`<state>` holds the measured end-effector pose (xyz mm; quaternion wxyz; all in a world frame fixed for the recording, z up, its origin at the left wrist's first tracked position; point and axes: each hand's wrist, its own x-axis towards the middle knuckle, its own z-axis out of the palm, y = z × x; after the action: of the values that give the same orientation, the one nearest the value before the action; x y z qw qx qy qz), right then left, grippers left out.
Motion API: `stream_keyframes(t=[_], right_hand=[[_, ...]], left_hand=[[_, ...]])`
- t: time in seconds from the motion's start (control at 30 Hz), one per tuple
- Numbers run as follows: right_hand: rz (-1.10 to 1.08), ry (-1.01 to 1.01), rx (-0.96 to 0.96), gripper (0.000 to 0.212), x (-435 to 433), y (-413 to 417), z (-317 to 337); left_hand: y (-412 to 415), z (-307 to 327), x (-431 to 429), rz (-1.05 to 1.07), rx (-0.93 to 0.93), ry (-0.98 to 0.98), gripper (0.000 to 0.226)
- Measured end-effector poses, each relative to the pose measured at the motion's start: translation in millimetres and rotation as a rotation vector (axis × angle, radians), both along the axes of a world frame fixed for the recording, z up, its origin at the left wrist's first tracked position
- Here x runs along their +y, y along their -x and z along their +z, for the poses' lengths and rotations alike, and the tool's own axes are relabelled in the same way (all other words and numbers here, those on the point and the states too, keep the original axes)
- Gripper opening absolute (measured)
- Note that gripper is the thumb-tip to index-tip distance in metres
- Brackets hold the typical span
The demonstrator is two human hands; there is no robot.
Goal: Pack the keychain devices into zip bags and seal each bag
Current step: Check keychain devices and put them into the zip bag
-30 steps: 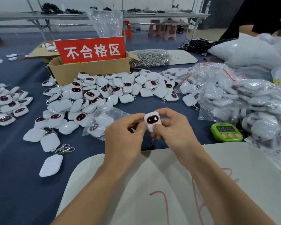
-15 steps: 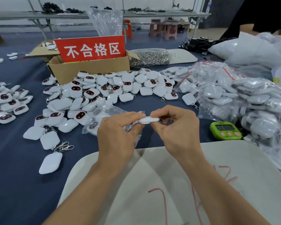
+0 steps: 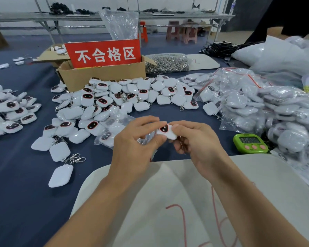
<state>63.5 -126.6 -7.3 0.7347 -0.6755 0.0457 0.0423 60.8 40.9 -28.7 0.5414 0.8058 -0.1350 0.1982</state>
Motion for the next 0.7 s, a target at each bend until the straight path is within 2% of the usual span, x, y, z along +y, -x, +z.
stream_keyframes(t=[0.13,0.3,0.53,0.7], right_hand=[[-0.006,0.106,-0.015,0.034,6.1,1.9,-0.9],[0.058,0.129,-0.153,0.026,5.8,1.9,-3.0],[0.036,0.161,-0.162,0.023,6.3,-0.9,-5.9],[-0.137,0.240,-0.101,0.016,2.7,-2.7,-8.4]], left_hand=[[-3.2,-3.3,1.2,0.046,0.037,0.084,0.008],[-7.6,-5.2,2.3,0.100,0.071,0.123,0.015],[-8.5,-4.5,1.9,0.104,0.093,0.127,0.016],[-8.0,-5.4,-2.9,0.172,0.159,0.091,0.015]])
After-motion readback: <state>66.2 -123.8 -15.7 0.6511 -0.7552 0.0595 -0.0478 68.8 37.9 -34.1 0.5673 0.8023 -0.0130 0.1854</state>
